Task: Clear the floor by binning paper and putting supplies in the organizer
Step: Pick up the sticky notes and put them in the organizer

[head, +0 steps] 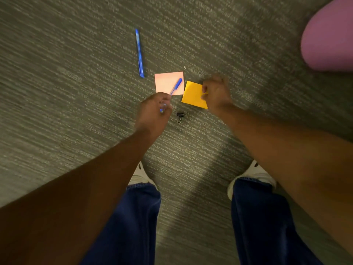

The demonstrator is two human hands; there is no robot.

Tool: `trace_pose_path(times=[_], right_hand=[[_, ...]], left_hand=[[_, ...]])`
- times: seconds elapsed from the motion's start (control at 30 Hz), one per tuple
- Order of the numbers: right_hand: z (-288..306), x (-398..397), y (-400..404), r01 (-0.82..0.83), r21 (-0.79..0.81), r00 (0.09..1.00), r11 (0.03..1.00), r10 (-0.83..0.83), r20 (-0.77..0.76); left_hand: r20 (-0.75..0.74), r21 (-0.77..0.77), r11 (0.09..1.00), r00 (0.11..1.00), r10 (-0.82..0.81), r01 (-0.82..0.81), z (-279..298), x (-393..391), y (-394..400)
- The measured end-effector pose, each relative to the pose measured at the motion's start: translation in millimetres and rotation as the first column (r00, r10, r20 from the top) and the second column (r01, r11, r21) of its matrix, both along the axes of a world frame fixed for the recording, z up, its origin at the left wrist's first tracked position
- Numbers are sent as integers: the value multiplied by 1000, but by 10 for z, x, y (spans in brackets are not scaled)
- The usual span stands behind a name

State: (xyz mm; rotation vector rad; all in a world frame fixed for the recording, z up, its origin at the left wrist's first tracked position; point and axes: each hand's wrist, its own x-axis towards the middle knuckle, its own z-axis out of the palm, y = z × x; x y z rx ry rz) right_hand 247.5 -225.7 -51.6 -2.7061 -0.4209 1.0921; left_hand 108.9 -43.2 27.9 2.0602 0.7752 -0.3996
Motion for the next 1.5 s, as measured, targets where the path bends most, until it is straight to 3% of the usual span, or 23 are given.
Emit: trace_pose_path(times=[0.1,0.2,0.33,0.47,0.57,0.63,0.7,0.83,0.97,1.07,1.13,1.2,1.3,1.4,1.5], right_hand=[[84,-30,-77,-74,-12,996,997,73,-57],[75,-83,-85,-130,-56,991,990,131,22],[12,-99,-85,-86,-56,996,995,86,-6],[137,-105,-36,-126,221,990,967,137,-35],[387,-182,194,-201,458,965,866,256,-61],[513,-181,370,-184,518,962,835,262,-80],[505,-121,562,-180,481,976,858,218,-23],[270,16,1003,-323,152,942,934,301,149],[73,50,1291,-428,-79,899,900,434,68],[-47,83,1322,-462,-108,880,880,470,64],[-80,91,1239,-469,-95,876,878,476,77],[-69,86,1112,-378,-6,920,926,377,105],[155,119,982,38,228,999,973,-43,15],[607,154,943,426,391,904,816,-397,-157],[1217,147,889,710,437,702,552,-608,-371]], left_hand=[[-8,-69,998,1000,6,-7,35,110,-89],[-35,-104,995,999,-2,-2,48,203,-172],[6,-68,996,998,-59,59,19,265,-173],[63,156,925,931,-360,347,-6,284,-85],[-59,145,877,888,-456,459,-38,279,-14],[-154,160,914,924,-350,373,-60,227,40],[-196,234,955,971,-138,183,-70,120,115],[-189,216,967,966,178,-136,-60,-83,207],[-158,93,952,939,305,-293,-26,-218,210],[-115,-62,904,903,413,-422,5,-294,243],[-97,-90,902,906,413,-421,16,-312,279],[-102,-107,896,901,421,-431,53,-307,301],[-77,-142,870,882,465,-472,205,-214,322],[-56,-181,821,839,541,-542,465,-28,350],[-56,-262,740,776,629,-619,859,233,341]])
